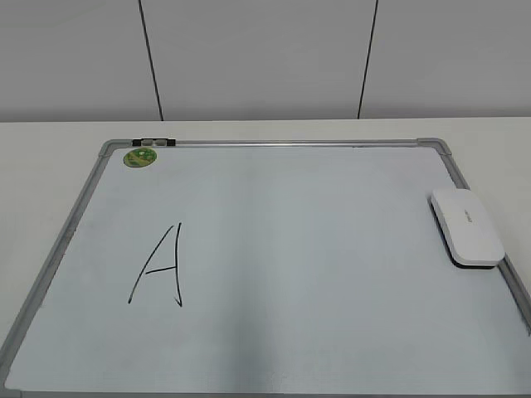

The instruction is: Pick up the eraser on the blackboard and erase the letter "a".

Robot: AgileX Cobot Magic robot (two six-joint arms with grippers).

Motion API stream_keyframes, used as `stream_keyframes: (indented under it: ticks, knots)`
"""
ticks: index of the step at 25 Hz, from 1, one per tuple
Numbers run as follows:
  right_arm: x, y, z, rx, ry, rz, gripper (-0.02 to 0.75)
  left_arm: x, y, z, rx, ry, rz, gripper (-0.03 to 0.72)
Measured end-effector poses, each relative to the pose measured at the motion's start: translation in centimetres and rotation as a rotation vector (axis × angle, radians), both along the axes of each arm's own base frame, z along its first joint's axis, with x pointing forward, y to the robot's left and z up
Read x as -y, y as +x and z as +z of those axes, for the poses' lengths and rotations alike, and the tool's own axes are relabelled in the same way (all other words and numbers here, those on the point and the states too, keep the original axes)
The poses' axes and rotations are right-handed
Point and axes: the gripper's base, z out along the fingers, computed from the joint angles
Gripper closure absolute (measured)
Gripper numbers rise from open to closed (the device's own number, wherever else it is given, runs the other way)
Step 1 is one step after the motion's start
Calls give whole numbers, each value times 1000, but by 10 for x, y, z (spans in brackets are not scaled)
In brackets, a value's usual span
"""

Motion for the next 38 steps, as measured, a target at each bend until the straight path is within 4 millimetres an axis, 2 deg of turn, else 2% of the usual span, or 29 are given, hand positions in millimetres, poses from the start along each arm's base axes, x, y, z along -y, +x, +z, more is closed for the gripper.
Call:
stream_keyframes:
  ticks: [4,14,38]
  knots:
    - [2,-7,-1,29,2,-3,150,0,1,-4,-14,2,-2,141]
    - [2,-7,-1,28,0,-4,150,2,8,-6,45,-6,-12,143]
    - [3,-8,-1,37,-7,-7,150,3,12,-9,69,-13,-19,212]
